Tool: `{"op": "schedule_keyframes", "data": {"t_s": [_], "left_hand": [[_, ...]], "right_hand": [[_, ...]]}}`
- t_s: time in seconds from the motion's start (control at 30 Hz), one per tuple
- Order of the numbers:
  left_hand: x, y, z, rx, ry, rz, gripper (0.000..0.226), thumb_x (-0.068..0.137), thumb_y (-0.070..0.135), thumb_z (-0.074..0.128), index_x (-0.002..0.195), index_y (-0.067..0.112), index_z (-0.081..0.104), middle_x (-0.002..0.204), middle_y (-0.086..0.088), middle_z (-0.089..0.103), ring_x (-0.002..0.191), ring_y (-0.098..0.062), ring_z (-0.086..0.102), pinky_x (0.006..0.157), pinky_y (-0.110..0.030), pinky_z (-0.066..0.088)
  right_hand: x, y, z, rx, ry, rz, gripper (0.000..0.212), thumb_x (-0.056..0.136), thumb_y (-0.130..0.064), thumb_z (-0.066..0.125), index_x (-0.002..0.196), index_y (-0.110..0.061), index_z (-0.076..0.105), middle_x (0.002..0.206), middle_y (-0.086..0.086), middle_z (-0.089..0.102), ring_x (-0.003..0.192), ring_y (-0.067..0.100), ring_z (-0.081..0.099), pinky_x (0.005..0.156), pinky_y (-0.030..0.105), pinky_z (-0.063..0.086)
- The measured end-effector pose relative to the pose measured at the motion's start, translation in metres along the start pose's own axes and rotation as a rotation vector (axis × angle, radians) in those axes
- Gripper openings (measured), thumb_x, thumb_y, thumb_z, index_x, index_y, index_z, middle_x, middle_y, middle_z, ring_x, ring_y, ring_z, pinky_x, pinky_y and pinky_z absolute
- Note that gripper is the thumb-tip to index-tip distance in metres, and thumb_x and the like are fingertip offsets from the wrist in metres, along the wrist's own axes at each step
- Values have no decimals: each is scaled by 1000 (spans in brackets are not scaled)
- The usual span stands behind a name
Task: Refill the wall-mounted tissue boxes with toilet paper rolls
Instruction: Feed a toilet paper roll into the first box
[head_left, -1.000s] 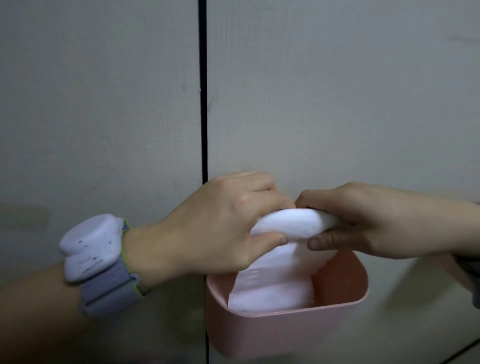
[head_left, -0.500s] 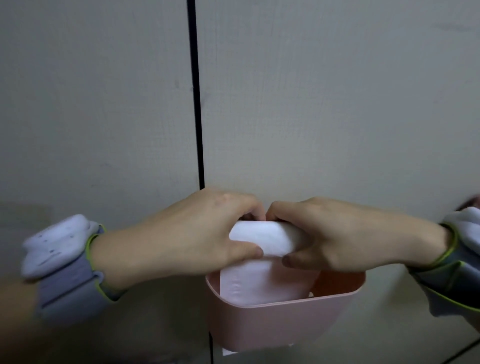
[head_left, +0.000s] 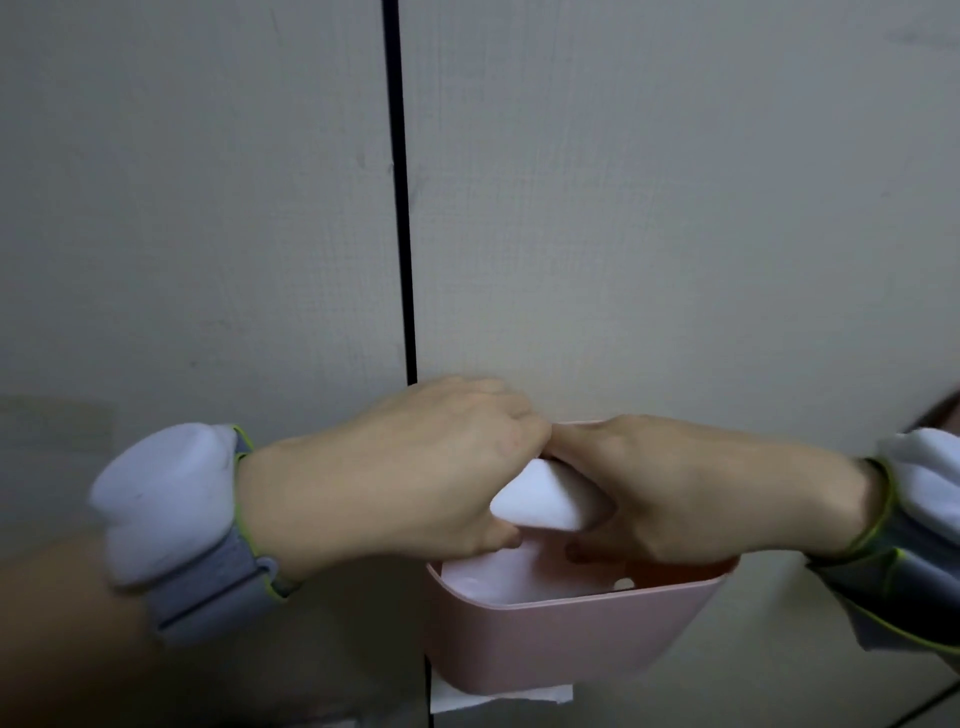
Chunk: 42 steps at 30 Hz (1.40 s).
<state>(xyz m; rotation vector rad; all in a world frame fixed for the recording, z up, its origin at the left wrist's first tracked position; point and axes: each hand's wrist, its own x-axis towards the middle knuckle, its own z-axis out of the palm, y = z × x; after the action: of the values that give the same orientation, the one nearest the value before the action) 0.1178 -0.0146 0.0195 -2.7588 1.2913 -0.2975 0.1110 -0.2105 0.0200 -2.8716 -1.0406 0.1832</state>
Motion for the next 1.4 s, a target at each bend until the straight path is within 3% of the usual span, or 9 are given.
{"op": "schedule_keyframes", "data": {"t_s": [0.1,0.17,0.33,0.5,0.63,0.73,1.07,1.27,1.4], "left_hand": [[4,0,0,74,-33,18,49,81,66,59,109,26,55,100,9,53,100,-14,44,89,-31,43],[2,-4,2,22,-16,28,49,83,68,55,110,27,58,99,9,54,99,-13,45,88,-32,44],[-15,-23,5,-218,204,110,30,94,46,47,88,22,63,82,8,57,79,-11,54,70,-31,48],[-33,-38,6,-353,188,217,28,95,37,55,79,17,66,77,6,60,74,-12,57,69,-32,48],[-46,-48,8,-396,157,264,25,94,32,55,80,17,69,80,2,64,79,-21,62,77,-37,47],[-52,-53,8,-482,121,262,18,93,28,58,87,16,70,89,2,65,87,-21,63,80,-38,48],[-52,-60,16,-608,136,275,21,92,32,63,89,14,72,92,2,67,93,-20,65,79,-38,52],[-50,-62,18,-607,150,287,17,91,30,67,88,15,73,90,4,67,93,-18,65,77,-36,52],[-50,-61,19,-597,157,286,15,90,30,69,87,15,73,90,5,67,93,-17,65,77,-34,52]], "right_hand": [[5,0,4,-44,-30,-12,51,78,-41,67,124,-30,47,117,-8,61,97,14,59,81,30,49],[5,1,2,-64,-53,-9,47,78,-42,66,120,-29,51,114,-9,59,96,12,57,79,25,46],[5,1,-1,-72,-111,-25,43,79,-42,69,117,-30,55,107,-17,48,92,4,50,72,14,37],[13,-4,4,-119,-181,-52,45,80,-42,69,122,-30,56,121,-15,54,106,9,55,89,24,44],[25,-9,7,-158,-205,-86,39,80,-42,69,116,-33,57,113,-12,65,101,12,60,82,30,47],[29,-9,10,-192,-214,-96,37,81,-45,69,113,-35,55,110,-12,66,97,12,58,72,25,36],[30,-2,14,-258,-282,-70,40,80,-52,65,114,-35,52,113,-12,64,97,13,59,71,25,35],[33,-3,32,-411,-319,-99,41,90,-55,51,119,-26,48,124,0,61,109,27,60,95,39,49],[34,-5,38,-511,-330,-133,37,97,-40,44,128,-20,45,128,5,60,112,32,60,95,45,50]]}}
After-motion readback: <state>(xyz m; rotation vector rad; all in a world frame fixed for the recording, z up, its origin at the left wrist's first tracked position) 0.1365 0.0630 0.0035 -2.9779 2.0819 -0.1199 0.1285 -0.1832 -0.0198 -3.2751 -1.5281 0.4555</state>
